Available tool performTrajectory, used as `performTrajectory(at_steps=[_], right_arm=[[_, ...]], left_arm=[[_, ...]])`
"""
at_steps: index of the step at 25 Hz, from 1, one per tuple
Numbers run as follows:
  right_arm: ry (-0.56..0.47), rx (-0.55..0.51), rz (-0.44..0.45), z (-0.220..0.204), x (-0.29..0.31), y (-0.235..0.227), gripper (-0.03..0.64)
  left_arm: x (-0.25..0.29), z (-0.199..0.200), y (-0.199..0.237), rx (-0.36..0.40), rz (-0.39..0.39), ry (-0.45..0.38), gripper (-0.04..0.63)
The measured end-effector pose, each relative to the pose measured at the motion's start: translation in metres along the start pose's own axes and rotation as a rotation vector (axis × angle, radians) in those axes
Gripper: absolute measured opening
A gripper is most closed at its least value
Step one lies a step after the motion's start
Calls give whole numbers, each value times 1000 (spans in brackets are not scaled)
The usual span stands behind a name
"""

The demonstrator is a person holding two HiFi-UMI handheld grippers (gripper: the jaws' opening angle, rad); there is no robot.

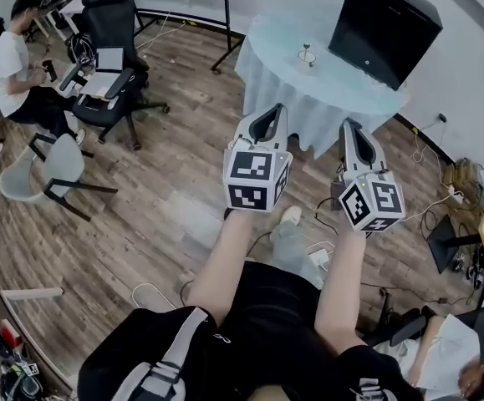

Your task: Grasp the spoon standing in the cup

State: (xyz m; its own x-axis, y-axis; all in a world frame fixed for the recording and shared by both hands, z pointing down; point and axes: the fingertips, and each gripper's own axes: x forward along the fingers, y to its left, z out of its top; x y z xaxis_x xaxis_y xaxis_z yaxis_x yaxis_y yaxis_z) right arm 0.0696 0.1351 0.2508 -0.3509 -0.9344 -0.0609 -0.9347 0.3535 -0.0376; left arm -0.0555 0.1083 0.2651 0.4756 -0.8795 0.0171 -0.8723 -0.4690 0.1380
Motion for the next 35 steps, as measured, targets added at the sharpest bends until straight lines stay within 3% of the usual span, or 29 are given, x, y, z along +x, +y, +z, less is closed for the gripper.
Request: performTrajectory(at_steps=[9,15,23,28,35], right_arm=[[32,52,37,-33,58,-26,5],[67,78,43,-62,110,-84,5],[9,81,99,-27,198,-161,5],[-6,63,149,-17,232,-171,5],[-14,22,145,-7,252,-189,5]], left_arm=[[43,-25,36,-16,83,47,5],[117,-53,42,-24,94,98,6],[219,-11,52,9,138,53,5],[246,0,65,3,179,21,5],[270,9,70,3,178,-5,5]])
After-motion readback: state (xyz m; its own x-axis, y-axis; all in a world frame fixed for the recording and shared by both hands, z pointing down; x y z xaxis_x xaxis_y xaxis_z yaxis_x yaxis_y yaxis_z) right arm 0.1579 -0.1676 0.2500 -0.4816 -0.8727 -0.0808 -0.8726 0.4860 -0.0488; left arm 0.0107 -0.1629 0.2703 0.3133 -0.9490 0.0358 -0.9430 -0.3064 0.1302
